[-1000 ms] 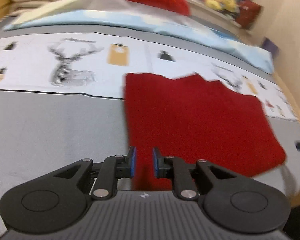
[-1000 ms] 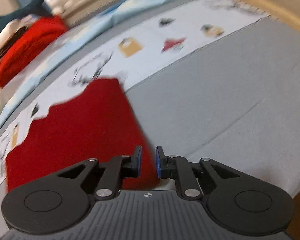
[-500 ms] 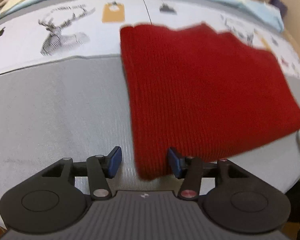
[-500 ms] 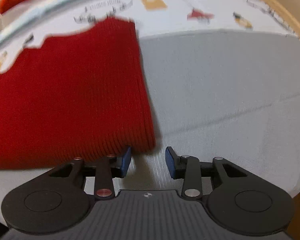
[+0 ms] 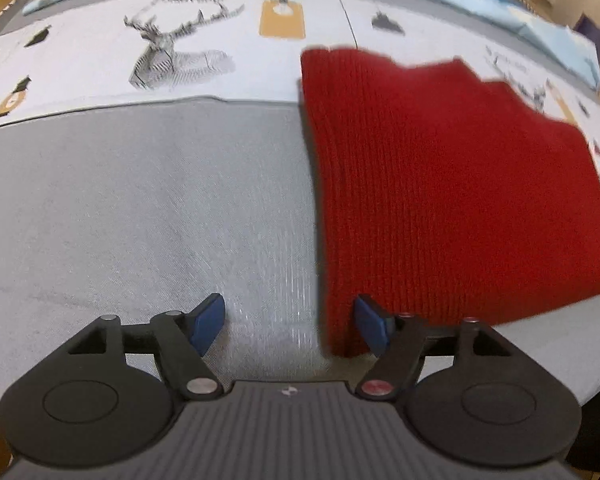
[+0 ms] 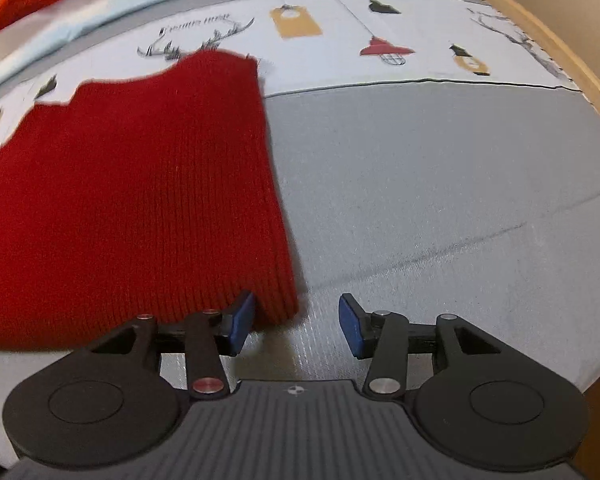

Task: Fold small clothes
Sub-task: 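Open both grippers and withdraw them from the folded sweater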

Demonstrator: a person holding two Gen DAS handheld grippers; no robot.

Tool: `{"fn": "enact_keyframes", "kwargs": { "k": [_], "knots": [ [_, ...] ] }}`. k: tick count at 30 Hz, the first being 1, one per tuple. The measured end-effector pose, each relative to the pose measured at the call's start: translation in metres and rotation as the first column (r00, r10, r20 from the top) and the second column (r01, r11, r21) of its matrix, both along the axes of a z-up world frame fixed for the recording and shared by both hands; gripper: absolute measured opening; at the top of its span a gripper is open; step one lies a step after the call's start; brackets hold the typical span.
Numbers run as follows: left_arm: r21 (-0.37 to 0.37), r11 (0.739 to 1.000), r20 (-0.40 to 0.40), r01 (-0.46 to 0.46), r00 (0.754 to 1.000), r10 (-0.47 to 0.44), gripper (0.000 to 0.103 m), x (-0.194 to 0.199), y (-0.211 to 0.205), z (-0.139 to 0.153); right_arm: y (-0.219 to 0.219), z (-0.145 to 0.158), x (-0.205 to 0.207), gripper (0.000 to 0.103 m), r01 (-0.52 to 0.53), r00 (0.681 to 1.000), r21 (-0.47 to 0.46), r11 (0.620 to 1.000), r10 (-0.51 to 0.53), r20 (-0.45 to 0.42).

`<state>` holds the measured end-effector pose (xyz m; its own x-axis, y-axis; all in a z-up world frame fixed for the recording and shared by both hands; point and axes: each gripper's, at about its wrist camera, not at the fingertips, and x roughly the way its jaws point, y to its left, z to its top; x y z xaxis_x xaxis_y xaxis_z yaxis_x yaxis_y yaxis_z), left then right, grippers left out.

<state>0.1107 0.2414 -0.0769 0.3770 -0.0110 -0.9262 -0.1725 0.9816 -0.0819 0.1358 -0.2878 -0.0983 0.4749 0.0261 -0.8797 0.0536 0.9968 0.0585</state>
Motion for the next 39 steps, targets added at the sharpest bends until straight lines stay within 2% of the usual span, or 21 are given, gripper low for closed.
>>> {"fn": "enact_keyframes", "kwargs": {
  "k": [4,6,9,11,12,14,16,20,23,24,25,28,30,32,39],
  "knots": [
    [-0.027,0.999,0.057,-0.035,0.998,0.036,0.078,-0.005,0.010,0.011,0.000,0.030,-0.011,0.049,0.044,0.981,-0.015,0.999,-0.041,0.191],
    [-0.035,0.998,0.060,-0.055,0.997,0.057,0.079,-0.008,0.014,0.013,0.000,0.033,-0.014,0.049,0.052,0.975,-0.027,0.998,-0.045,0.216],
    [-0.029,0.997,0.062,-0.075,0.995,0.076,0.080,-0.010,0.019,0.014,0.000,0.016,-0.006,0.051,0.046,0.992,-0.050,0.998,-0.040,0.120],
    [-0.002,0.996,0.075,-0.092,0.993,0.092,0.080,-0.012,0.022,0.016,-0.002,-0.003,-0.001,0.052,0.049,0.999,-0.036,0.998,-0.049,0.005],
    [0.010,0.995,0.088,-0.103,0.991,0.101,0.080,-0.013,0.023,0.018,-0.003,-0.006,0.000,0.053,0.067,0.998,-0.032,0.997,-0.067,-0.010],
    [0.030,0.991,0.130,-0.132,0.983,0.127,0.080,-0.015,0.025,0.024,-0.003,0.001,-0.001,0.053,0.083,0.996,-0.033,0.996,-0.082,0.031],
    [0.033,0.986,0.172,-0.161,0.973,0.153,0.080,-0.018,0.028,0.032,0.000,0.016,-0.006,0.053,0.095,0.989,-0.030,0.995,-0.091,0.115],
    [0.019,0.973,0.210,-0.230,0.952,0.221,0.080,-0.023,0.038,0.042,0.010,0.047,-0.019,0.063,0.104,0.948,0.037,0.994,-0.110,0.300],
    [0.011,0.969,0.235,-0.247,0.942,0.238,0.082,-0.024,0.047,0.048,0.022,0.058,-0.027,0.072,0.090,0.937,0.094,0.991,-0.117,0.328],
    [0.002,0.968,0.239,-0.250,0.940,0.243,0.087,-0.025,0.049,0.049,0.027,0.059,-0.028,0.079,0.082,0.935,0.106,0.991,-0.113,0.336],
    [-0.010,0.967,0.242,-0.255,0.938,0.249,0.090,-0.027,0.053,0.050,0.034,0.059,-0.030,0.087,0.073,0.934,0.108,0.991,-0.106,0.340],
    [-0.042,0.964,0.234,-0.263,0.935,0.266,0.101,-0.030,0.064,0.050,0.057,0.054,-0.035,0.101,0.042,0.944,0.120,0.992,-0.079,0.321],
    [-0.059,0.960,0.229,-0.275,0.932,0.281,0.102,-0.032,0.072,0.049,0.070,0.049,-0.036,0.102,0.024,0.953,0.130,0.991,-0.062,0.296],
    [-0.062,0.955,0.223,-0.289,0.929,0.296,0.102,-0.035,0.078,0.048,0.091,0.047,-0.043,0.102,0.003,0.957,0.101,0.995,-0.033,0.288],
    [-0.090,0.940,0.188,-0.330,0.921,0.341,0.102,-0.043,0.101,0.044,0.155,0.046,-0.070,0.102,-0.171,0.935,-0.029,0.985,0.171,0.312]
  ]
}}
